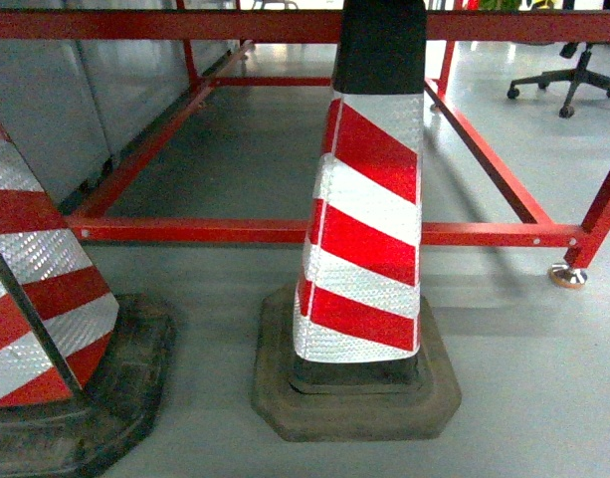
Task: Place box next to blue box on left shelf
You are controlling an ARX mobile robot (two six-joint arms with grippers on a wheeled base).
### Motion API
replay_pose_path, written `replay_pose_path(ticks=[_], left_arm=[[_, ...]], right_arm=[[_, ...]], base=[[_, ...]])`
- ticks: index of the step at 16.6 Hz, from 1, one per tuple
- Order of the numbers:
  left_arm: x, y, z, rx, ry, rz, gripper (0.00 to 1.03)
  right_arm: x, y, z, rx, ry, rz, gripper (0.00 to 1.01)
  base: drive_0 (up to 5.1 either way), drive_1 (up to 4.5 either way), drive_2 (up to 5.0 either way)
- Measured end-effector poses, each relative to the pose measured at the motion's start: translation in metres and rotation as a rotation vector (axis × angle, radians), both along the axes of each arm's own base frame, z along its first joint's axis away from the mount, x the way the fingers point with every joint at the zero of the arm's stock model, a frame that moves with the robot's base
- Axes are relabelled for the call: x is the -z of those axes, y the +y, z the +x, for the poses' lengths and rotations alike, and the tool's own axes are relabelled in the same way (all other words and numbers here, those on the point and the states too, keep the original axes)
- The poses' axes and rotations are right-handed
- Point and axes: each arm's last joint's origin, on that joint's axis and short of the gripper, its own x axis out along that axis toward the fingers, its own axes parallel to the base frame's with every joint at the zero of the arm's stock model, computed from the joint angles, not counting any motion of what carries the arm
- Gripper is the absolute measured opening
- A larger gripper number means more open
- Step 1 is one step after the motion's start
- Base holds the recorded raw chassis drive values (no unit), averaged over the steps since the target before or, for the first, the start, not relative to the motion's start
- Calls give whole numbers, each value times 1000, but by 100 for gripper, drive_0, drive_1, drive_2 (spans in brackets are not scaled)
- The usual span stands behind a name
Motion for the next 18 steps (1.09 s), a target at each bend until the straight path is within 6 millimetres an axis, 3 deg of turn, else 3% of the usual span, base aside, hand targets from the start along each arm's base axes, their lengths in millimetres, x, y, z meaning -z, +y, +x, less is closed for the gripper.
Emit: replay_pose_path(ticks=[18], left_arm=[[0,0,0,-2,0,0,98]], right_arm=[[0,0,0,-2,0,0,98]], base=[[0,0,0]])
